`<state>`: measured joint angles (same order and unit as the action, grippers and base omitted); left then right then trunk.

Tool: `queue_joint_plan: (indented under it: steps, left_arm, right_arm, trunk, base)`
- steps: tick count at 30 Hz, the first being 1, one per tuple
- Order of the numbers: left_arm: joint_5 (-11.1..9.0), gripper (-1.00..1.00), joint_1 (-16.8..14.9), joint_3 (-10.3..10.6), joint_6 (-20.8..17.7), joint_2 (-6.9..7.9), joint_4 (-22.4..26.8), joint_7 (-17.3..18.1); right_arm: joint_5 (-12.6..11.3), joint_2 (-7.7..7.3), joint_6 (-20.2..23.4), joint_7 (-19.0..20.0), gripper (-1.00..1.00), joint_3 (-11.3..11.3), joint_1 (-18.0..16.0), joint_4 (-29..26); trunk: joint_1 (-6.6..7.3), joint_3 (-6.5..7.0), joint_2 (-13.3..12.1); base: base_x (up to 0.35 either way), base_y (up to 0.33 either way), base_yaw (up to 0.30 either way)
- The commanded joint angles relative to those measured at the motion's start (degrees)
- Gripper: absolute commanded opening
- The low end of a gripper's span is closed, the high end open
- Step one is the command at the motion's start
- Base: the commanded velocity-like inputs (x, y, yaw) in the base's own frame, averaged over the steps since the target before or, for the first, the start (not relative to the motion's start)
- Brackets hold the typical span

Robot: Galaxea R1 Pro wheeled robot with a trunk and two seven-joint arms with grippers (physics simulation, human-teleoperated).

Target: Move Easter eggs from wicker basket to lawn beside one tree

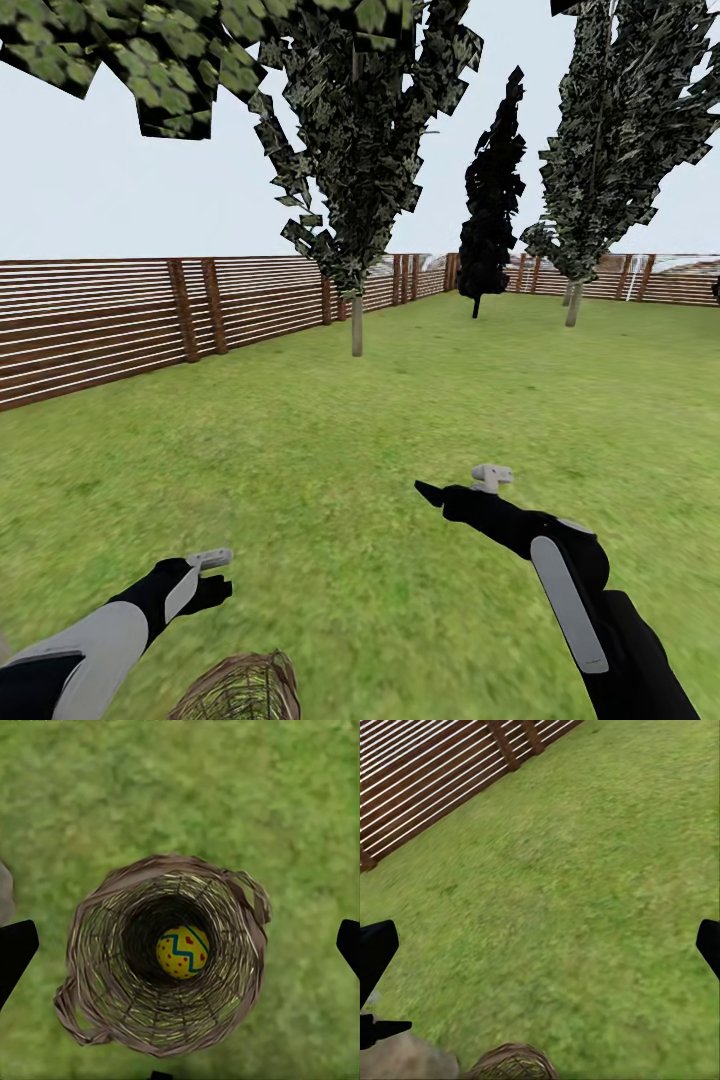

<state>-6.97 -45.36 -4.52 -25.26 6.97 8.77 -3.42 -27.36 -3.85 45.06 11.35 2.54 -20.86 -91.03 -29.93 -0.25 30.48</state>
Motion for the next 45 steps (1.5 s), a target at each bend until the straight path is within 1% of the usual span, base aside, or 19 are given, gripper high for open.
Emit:
queue_joint_plan:
  steps: [1,21,27,33,36,37,40,42,45]
  left_arm:
    - [-0.59,1.00,0.01,-0.40,-0.32,-0.02,0.11,-0.36]
    - [-0.59,1.00,0.04,-0.40,-0.29,-0.02,0.11,-0.36]
    - [-0.59,1.00,0.48,-0.40,-0.23,-0.08,0.11,-0.39]
    - [-0.70,1.00,0.55,-0.47,-0.76,-0.02,0.14,-0.84]
    - [-1.45,1.00,1.50,-0.49,-0.69,0.09,0.15,-0.74]
    - [-2.05,1.00,2.30,-0.49,-0.54,0.12,0.17,-0.70]
    - [-3.03,1.00,3.29,-0.49,-0.15,0.24,0.19,-0.60]
    - [-3.83,1.00,3.92,-0.49,1.21,0.37,0.16,-0.72]
    - [-4.01,1.00,4.35,-0.49,1.74,0.45,0.15,-0.86]
  right_arm:
    - [0.20,-0.03,0.20,0.35,1.00,0.01,-0.01,-0.03]
    - [0.20,0.12,0.29,0.87,1.00,0.16,0.02,-0.02]
    - [0.20,0.18,0.29,0.85,1.00,0.26,-0.03,-0.02]
    - [0.20,0.05,0.29,0.86,1.00,0.15,0.01,-0.02]
    - [0.20,0.01,0.29,0.87,1.00,0.07,0.02,-0.02]
    - [0.20,0.00,0.29,0.87,1.00,0.07,0.02,-0.02]
    - [0.20,-0.01,0.29,0.87,1.00,0.05,0.02,-0.02]
    - [0.20,-0.02,0.29,0.85,1.00,0.06,-0.04,-0.02]
    - [0.20,-0.02,0.31,0.85,1.00,0.08,-0.05,-0.02]
  trunk:
    - [-0.24,-0.21,0.46]
    - [-4.64,-3.80,8.48]
    - [-5.95,-4.88,10.89]
    - [-7.27,-5.96,13.30]
    - [-7.93,-6.50,14.50]
    - [-8.15,-6.68,14.90]
    - [-8.81,-7.21,16.10]
    - [-9.25,-7.57,16.90]
    - [-9.91,-8.11,18.11]
  base:
    - [0.000,0.000,0.000]
    - [0.000,0.000,0.000]
    - [0.000,0.000,0.000]
    - [0.000,0.000,0.000]
    - [0.000,0.000,0.000]
    - [0.000,0.000,0.000]
    - [0.000,0.000,0.000]
    - [0.000,0.000,0.000]
    - [0.000,0.000,0.000]
